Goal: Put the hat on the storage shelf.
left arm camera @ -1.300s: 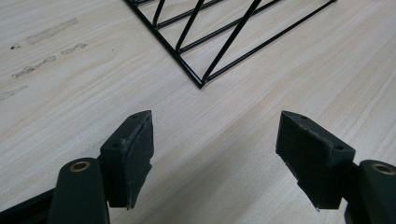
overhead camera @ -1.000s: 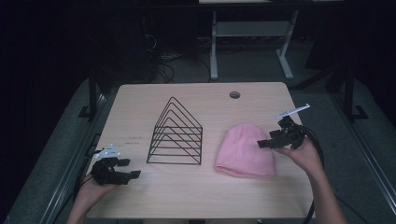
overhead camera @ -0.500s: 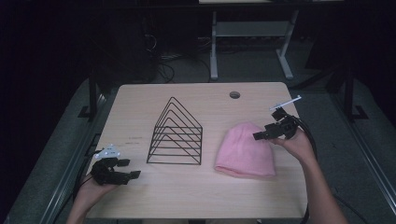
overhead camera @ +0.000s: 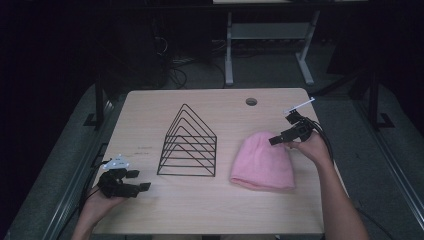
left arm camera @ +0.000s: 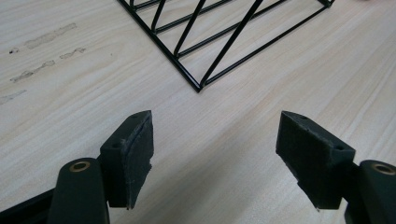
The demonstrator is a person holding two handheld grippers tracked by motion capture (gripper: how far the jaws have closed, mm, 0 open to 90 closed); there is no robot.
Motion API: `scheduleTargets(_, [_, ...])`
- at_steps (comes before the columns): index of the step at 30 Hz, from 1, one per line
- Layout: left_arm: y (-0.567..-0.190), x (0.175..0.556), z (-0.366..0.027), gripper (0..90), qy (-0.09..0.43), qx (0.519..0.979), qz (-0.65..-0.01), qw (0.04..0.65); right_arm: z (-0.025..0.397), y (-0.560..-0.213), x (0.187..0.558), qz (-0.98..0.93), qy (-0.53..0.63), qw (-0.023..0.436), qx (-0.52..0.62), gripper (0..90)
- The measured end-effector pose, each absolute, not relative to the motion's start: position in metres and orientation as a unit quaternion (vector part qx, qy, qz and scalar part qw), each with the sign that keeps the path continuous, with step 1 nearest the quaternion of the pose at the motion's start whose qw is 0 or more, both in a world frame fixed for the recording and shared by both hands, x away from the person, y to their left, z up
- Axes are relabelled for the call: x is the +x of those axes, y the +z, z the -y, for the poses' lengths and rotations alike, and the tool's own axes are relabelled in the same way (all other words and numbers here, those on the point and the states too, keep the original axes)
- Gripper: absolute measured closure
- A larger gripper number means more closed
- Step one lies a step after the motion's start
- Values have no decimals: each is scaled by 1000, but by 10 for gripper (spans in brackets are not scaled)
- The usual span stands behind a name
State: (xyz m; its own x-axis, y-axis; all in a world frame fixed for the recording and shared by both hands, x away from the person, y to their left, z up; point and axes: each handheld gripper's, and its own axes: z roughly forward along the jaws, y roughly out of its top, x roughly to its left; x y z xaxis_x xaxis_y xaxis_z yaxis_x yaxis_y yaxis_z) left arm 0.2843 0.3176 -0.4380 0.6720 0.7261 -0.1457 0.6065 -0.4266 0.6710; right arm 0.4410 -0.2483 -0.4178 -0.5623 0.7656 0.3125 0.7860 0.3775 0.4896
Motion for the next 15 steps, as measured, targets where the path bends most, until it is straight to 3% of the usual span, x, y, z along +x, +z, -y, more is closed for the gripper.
scheduleTargets(8, [-437,287,-318,277,84,840,-395,363,245,-425,451,829,-299,31,-471,359])
scheduleTargets(15, [-436,286,-317,277,81,841,-394,363,241,-434,457,834,-277,39,-476,408])
